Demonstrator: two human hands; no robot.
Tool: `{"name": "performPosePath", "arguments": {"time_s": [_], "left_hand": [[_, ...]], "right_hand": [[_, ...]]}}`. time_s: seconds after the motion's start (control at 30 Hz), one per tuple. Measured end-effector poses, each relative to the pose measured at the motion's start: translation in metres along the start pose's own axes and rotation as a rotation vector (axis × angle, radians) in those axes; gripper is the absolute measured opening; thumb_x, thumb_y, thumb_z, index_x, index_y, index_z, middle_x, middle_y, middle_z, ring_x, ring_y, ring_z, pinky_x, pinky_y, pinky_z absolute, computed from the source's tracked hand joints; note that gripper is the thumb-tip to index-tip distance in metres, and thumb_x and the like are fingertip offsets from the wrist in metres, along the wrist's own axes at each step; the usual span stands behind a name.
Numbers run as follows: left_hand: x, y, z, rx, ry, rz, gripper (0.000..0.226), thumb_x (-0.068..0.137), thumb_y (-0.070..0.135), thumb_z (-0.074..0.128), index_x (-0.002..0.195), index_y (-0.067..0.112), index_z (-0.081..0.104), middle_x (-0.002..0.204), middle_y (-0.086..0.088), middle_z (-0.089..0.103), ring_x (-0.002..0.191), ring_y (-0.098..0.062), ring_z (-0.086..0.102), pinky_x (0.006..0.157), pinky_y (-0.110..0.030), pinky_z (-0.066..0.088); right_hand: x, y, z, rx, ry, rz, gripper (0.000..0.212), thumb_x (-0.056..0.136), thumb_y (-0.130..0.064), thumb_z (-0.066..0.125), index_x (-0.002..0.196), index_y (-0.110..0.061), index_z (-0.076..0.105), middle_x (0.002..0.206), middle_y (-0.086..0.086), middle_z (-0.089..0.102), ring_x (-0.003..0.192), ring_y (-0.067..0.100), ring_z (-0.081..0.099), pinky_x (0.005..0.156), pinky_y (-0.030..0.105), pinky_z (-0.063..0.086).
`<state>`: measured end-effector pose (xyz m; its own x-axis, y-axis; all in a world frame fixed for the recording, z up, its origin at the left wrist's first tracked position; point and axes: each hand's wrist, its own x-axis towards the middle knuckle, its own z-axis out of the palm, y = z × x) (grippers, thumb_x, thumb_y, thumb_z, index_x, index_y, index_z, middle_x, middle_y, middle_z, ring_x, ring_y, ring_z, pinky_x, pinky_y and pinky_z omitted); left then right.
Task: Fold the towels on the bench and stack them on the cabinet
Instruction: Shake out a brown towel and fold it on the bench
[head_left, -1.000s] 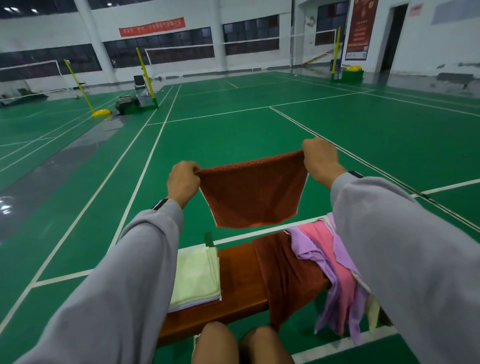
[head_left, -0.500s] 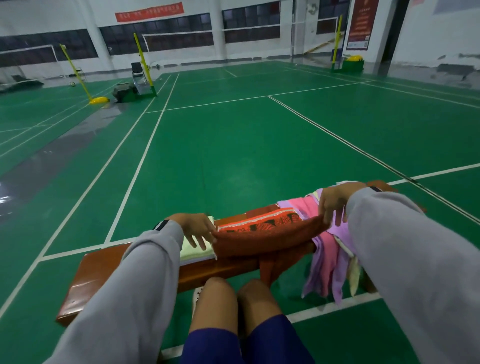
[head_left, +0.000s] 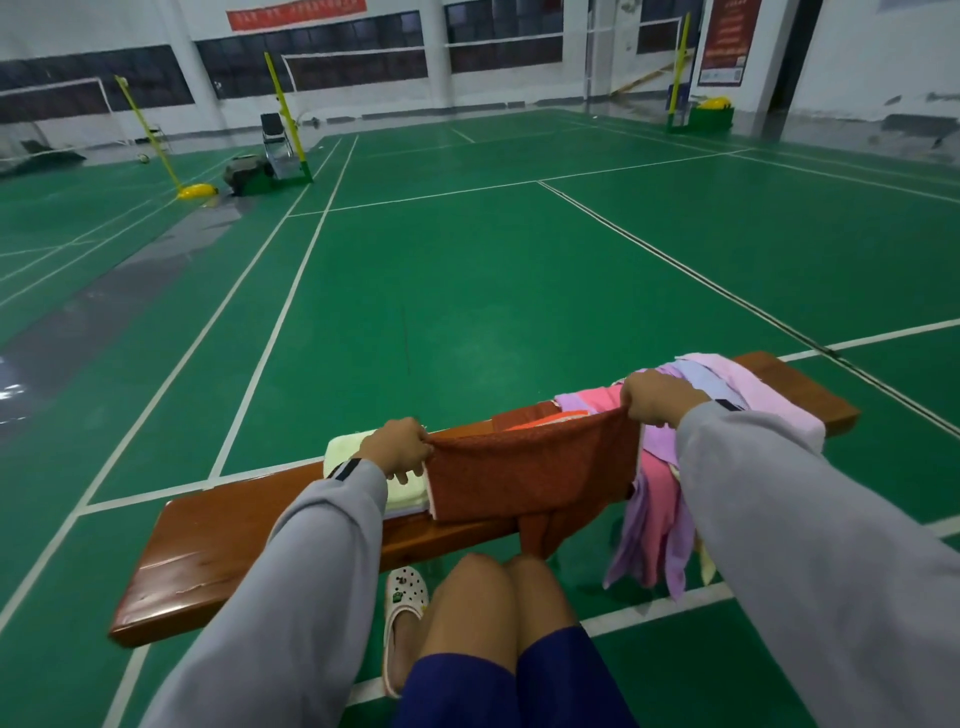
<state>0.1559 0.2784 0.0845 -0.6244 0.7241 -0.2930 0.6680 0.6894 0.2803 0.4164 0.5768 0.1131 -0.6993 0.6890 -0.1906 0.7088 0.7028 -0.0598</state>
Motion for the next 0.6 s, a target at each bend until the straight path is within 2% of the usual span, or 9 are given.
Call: {"name": "performPosePath", "arguments": {"time_s": [0.03,0.1,0.2,0.37,0.5,0.6], "left_hand": [[0.005,-0.001,0.001,0.01,0.022,-0.016,0.022,0.097,0.021,0.053,0.082,0.018,0.07,0.074,0.005,0.076,0.053,-0.013,0.071,0.055,-0.029,0.058],[0.015,-0.001,0.005,0.034,0.072,-0.052,0.023,0.095,0.022,0.052,0.081,0.017,0.07,0.07,0.005,0.075,0.051,-0.012,0.071,0.063,-0.031,0.061],[0.03,-0.002,0.012,0.064,0.143,-0.097,0.023,0.093,0.023,0.051,0.081,0.017,0.069,0.071,0.004,0.074,0.052,-0.014,0.071,0.068,-0.032,0.061],[0.059,-0.001,0.024,0.139,0.238,-0.143,0.019,0.093,0.026,0.054,0.099,0.014,0.068,0.099,-0.008,0.071,0.09,-0.033,0.069,0.073,-0.035,0.051],[0.087,-0.005,0.034,0.163,0.261,-0.147,0.02,0.095,0.024,0.053,0.101,0.014,0.069,0.103,-0.009,0.071,0.093,-0.033,0.068,0.071,-0.035,0.051],[0.106,-0.012,0.043,0.254,0.26,-0.12,0.023,0.097,0.022,0.052,0.108,0.013,0.07,0.115,-0.01,0.066,0.108,-0.033,0.062,0.083,-0.042,0.054]], "right_hand": [[0.006,-0.001,0.002,-0.014,0.033,0.001,0.026,0.083,-0.008,0.055,0.096,-0.02,0.075,0.098,0.009,0.072,0.089,0.029,0.069,0.077,0.034,0.054],[0.016,-0.006,0.006,-0.059,0.09,-0.009,0.027,0.084,-0.01,0.056,0.1,-0.023,0.074,0.106,0.009,0.071,0.099,0.032,0.069,0.08,0.034,0.05],[0.033,-0.01,0.014,-0.119,0.133,-0.022,0.029,0.086,-0.008,0.055,0.106,-0.021,0.072,0.109,0.01,0.07,0.102,0.033,0.068,0.08,0.034,0.049],[0.065,-0.014,0.03,-0.165,0.189,-0.013,0.026,0.092,-0.007,0.052,0.11,-0.017,0.068,0.108,0.009,0.069,0.101,0.031,0.067,0.075,0.033,0.042],[0.087,-0.018,0.046,-0.195,0.223,0.005,0.027,0.095,-0.007,0.048,0.113,-0.017,0.065,0.112,0.008,0.068,0.107,0.031,0.066,0.084,0.036,0.046],[0.102,-0.022,0.057,-0.215,0.243,0.014,0.029,0.097,-0.004,0.044,0.115,-0.016,0.064,0.116,0.009,0.067,0.112,0.031,0.064,0.087,0.037,0.049]]}}
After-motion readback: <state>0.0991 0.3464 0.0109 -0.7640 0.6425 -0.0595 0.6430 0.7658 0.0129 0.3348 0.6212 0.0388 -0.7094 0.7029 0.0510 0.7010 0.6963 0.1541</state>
